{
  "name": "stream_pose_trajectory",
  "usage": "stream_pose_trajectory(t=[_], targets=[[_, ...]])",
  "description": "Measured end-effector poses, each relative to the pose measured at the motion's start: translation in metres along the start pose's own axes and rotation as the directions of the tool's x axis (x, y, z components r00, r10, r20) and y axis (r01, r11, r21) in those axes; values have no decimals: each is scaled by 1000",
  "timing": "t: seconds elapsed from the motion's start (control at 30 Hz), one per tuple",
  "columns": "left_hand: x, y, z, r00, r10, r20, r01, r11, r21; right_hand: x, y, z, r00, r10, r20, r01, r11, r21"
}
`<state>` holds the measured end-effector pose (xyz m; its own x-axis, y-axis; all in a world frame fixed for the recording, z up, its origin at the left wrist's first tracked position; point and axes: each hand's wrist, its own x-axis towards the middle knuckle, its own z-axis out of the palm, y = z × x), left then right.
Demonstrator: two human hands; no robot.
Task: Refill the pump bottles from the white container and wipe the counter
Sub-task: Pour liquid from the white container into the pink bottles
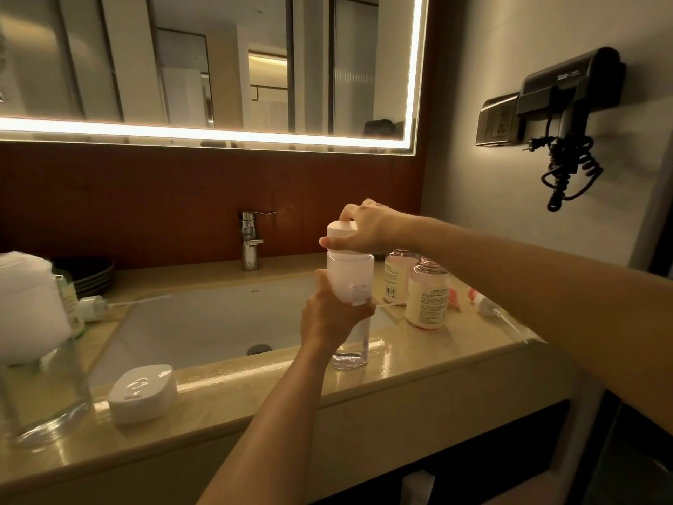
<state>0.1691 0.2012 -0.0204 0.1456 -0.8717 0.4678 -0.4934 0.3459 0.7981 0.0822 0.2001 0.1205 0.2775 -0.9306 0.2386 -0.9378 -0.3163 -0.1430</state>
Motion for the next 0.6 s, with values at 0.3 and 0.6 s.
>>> stream_pose_trajectory(t=[0.3,0.6], targets=[[0,-1,1,1000,3,-1,-3,1000,3,-1,-5,-6,997,-42,63,25,968,249],[1,-1,1,1000,2,1,-2,1000,6,-7,-3,-6,997,-30,71,3,932,362]])
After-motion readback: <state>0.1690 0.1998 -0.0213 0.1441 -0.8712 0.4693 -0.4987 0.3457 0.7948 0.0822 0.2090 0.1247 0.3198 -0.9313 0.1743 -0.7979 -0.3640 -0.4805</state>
